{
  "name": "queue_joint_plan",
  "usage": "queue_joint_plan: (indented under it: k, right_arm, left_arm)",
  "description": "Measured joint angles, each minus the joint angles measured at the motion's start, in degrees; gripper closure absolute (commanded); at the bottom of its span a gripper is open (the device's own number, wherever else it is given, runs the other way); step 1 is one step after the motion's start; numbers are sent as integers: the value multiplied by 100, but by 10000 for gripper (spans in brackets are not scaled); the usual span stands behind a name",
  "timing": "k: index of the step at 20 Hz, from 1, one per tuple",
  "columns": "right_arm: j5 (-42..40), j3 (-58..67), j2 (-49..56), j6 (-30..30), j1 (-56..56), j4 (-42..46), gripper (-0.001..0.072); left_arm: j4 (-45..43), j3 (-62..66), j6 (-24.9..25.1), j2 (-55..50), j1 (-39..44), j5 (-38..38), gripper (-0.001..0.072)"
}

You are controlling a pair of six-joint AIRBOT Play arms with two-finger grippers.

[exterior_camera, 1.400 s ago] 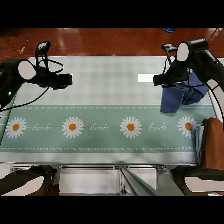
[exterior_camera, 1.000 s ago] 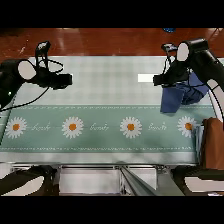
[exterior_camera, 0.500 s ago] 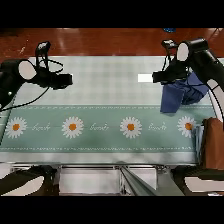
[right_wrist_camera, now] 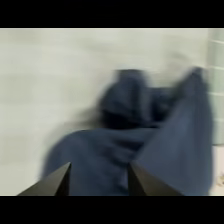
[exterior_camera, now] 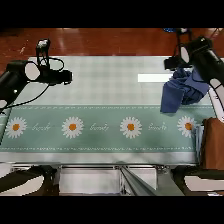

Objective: Fold the shirts.

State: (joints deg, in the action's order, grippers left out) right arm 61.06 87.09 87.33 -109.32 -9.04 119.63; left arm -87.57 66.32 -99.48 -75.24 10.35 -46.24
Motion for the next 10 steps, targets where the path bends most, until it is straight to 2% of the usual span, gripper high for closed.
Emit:
queue_joint_plan:
  k: [2, 4, 7, 10]
  right_arm:
    - [26, -4, 74, -289, 494, -107, 305]
    - [70, -4, 254, -398, 1008, -581, 305]
    - [232, -4, 671, -271, 1576, -1366, 305]
    - [520, -4, 1110, -138, 1834, -1598, 318]
  left_arm:
    - [-138, 2, 0, -79, -4, 173, 198]
    - [-212, 0, -11, -151, -4, 295, 198]
    - [-260, 2, -15, -262, -4, 398, 199]
    - [-153, 0, -28, -345, -4, 415, 199]
